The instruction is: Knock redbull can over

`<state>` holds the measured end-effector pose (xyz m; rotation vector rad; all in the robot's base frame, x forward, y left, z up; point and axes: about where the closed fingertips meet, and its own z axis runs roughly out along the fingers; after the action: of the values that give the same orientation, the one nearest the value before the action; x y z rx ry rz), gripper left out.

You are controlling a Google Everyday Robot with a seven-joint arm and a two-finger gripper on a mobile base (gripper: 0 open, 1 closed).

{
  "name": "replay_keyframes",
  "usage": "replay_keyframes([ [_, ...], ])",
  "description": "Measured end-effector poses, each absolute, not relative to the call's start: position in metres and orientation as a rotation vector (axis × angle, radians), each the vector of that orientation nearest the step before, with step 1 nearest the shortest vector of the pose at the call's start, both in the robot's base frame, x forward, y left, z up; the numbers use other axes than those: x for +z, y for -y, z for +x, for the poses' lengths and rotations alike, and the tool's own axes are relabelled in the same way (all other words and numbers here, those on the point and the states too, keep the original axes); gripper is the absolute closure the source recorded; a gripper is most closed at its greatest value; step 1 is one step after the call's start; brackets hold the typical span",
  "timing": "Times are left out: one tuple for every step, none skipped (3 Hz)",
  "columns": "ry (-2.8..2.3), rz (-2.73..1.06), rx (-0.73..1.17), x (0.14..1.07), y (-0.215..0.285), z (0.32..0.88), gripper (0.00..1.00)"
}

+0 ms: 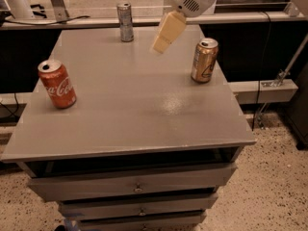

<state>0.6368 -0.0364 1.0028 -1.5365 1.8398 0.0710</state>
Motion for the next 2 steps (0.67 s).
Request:
replay_keyframes([
  [-1.835,-1.475,0.070,0.994,0.034,0.650,0.00],
  [-1.869,-1.308,0.090,0.954,0.027,0.702,0.00],
])
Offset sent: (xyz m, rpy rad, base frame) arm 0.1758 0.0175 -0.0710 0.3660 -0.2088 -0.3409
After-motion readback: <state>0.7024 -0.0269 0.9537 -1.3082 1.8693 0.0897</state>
